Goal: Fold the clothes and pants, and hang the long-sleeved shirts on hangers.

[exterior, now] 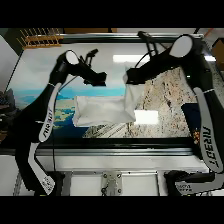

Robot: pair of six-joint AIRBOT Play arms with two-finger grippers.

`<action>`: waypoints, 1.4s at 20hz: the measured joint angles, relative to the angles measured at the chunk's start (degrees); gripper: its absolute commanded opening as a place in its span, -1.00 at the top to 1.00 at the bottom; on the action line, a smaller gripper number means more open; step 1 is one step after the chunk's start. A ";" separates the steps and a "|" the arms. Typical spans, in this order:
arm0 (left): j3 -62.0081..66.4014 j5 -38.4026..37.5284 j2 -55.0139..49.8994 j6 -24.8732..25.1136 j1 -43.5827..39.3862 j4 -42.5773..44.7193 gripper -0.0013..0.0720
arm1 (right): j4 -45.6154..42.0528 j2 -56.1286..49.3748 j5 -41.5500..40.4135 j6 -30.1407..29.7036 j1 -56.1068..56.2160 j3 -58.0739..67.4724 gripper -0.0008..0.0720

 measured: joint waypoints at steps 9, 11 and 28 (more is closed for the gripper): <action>0.00 -6.34 9.73 0.22 12.70 3.26 0.95 | 5.35 -14.43 -16.81 -1.31 16.33 0.00 0.93; 0.00 -7.28 11.04 0.22 14.10 3.28 0.95 | 5.70 -17.79 -21.53 -1.36 18.78 -0.02 0.54; -16.70 -0.52 25.66 0.72 15.63 8.83 0.95 | 7.63 -0.72 -32.28 -7.06 3.04 -25.53 -0.87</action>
